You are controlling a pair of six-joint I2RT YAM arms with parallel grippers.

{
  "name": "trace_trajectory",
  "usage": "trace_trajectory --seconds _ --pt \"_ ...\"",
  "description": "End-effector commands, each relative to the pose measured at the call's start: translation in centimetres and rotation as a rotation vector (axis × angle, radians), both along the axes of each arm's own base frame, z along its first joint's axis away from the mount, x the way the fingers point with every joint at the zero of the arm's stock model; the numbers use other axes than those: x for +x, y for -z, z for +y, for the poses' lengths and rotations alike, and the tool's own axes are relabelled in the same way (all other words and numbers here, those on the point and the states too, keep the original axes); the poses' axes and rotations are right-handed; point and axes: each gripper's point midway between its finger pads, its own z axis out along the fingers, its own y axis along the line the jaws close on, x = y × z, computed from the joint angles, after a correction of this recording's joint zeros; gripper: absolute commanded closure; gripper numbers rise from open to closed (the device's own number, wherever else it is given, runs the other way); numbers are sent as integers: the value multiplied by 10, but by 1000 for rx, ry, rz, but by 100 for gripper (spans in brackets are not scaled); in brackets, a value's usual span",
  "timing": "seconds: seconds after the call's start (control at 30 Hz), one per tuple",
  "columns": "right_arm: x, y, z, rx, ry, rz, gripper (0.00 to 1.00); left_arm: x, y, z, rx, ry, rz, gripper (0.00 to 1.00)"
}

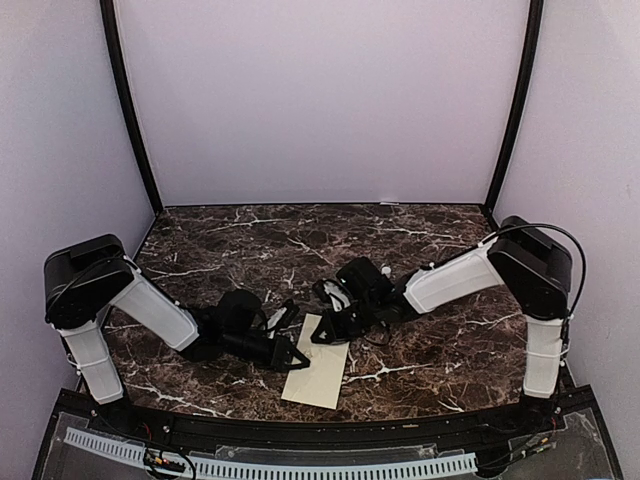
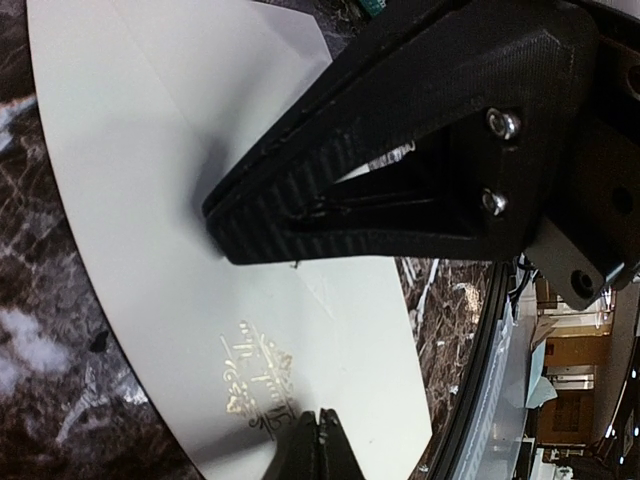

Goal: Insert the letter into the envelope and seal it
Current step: Seal the envelope flap on the envelope, then pick up the solid glue from the center of the board.

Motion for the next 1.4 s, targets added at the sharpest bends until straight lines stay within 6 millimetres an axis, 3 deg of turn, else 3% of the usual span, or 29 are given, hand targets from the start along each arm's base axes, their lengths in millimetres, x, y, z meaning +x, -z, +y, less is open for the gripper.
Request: trace_trajectory --seconds 0.0,0.43,0.63,1.0,1.37 --pt "-28 14 -11 -56 -8 58 100 -9 19 13 88 -1 47 100" --pt "-63 6 -7 -44 -33 88 100 -8 18 13 88 -5 46 100" --pt "-70 5 -4 -46 -53 88 100 -8 18 14 88 -6 43 100" --pt "-49 23 -32 -176 28 33 100 -10 18 16 94 -5 46 100" --pt "-36 32 -48 -209 67 22 100 -10 18 17 97 -7 43 100"
